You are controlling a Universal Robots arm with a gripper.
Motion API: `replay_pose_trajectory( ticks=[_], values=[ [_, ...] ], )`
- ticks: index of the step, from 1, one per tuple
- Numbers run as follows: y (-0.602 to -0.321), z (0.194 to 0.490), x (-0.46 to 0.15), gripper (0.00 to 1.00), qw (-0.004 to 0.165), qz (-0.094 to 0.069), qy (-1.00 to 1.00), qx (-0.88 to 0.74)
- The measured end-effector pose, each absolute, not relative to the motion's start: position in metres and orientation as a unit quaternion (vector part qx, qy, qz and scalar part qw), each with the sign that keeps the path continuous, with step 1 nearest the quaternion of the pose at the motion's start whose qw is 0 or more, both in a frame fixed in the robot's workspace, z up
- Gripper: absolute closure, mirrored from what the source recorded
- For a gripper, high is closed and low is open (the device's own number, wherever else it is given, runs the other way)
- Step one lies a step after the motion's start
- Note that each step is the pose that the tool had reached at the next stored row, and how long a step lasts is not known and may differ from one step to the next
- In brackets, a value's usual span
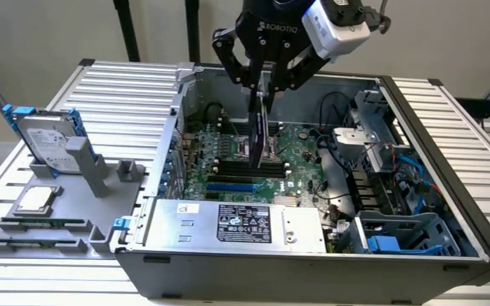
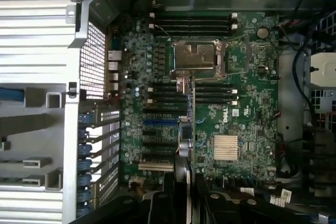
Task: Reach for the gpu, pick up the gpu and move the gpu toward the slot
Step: 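Pick up the gpu and move the gpu toward the slot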
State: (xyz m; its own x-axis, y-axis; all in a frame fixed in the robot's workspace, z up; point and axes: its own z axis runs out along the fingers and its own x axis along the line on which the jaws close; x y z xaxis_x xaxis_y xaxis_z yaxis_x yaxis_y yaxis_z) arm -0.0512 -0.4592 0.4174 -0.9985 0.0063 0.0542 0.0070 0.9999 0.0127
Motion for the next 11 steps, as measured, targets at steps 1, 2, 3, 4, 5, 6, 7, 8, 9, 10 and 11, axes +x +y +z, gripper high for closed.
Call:
replay_pose_trajectory(
  ticks=[1, 2, 3, 4, 5, 6, 7, 8, 9, 10, 11],
  values=[
    [-0.457, 0.417, -0.049, 0.74, 0.027, -0.006, -1.000, -0.003],
    [-0.455, 0.417, -0.048, 0.74, 0.027, -0.006, -1.000, -0.003],
    [-0.453, 0.417, -0.047, 0.74, 0.027, -0.006, -1.000, -0.003],
    [-0.451, 0.417, -0.046, 0.74, 0.027, -0.006, -1.000, -0.003],
    [-0.449, 0.416, -0.046, 0.74, 0.027, -0.006, -1.000, -0.003],
    [-0.447, 0.416, -0.045, 0.74, 0.027, -0.006, -1.000, -0.003],
    [-0.446, 0.416, -0.044, 0.74, 0.027, -0.006, -1.000, -0.003],
    [-0.444, 0.416, -0.043, 0.74, 0.027, -0.006, -1.000, -0.003],
    [-0.443, 0.416, -0.042, 0.74, 0.027, -0.006, -1.000, -0.003],
    [-0.443, 0.416, -0.042, 0.74, 0.027, -0.006, -1.000, -0.003],
    [-0.443, 0.416, -0.042, 0.74, 0.027, -0.006, -1.000, -0.002]
  ],
)
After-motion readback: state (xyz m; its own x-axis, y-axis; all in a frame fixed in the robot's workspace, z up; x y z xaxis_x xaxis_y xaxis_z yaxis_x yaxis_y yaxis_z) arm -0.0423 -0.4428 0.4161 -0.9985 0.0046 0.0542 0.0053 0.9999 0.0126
